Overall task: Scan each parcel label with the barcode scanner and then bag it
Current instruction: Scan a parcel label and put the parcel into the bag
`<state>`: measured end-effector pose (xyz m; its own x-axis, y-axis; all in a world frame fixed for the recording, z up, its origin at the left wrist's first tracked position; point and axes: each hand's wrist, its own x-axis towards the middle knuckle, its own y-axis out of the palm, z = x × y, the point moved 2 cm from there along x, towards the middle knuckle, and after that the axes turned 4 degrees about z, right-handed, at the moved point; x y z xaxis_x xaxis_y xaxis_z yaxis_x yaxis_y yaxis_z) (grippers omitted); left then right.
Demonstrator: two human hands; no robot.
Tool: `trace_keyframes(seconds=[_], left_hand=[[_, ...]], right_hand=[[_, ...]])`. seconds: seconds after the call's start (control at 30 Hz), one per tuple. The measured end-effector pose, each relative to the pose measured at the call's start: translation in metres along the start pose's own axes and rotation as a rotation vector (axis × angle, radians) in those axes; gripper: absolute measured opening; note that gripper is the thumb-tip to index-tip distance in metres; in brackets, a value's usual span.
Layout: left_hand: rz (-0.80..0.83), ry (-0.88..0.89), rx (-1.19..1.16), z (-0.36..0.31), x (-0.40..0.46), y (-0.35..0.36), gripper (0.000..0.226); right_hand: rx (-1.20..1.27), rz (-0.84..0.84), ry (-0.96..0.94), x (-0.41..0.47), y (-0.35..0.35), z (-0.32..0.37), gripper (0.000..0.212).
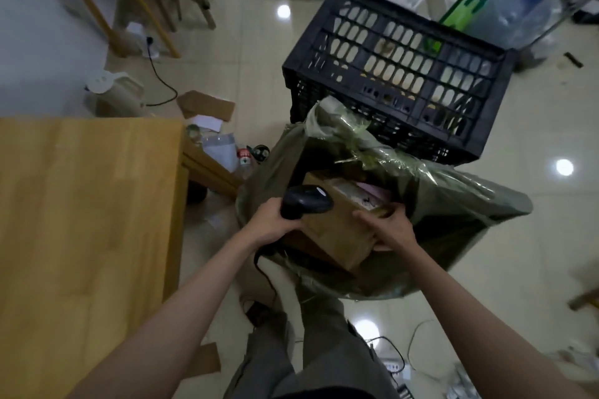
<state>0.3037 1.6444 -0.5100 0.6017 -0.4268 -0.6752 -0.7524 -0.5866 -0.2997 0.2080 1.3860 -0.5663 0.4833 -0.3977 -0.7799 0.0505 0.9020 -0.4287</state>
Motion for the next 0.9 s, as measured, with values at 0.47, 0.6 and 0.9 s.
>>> trace_keyframes(seconds=[0.47,0.6,0.9], left_hand=[[-0.017,-0.161,0.076,0.035,0.043,0.007,0.012],[-0.038,-0.185,0.071,0.032,0.034,0.001,0.015],[-0.149,-0.085,0.121,-0.011,-0.011,-0.031,0.021]], right_hand=[[0.113,-0.062,0.126,0.111,0.051,0.019,0.100],[-0.092,0.036,0.034,0.109,0.050,0.024,0.056],[-0.273,0.327,-0.014,0.004,-0.001,0.092,0.029]])
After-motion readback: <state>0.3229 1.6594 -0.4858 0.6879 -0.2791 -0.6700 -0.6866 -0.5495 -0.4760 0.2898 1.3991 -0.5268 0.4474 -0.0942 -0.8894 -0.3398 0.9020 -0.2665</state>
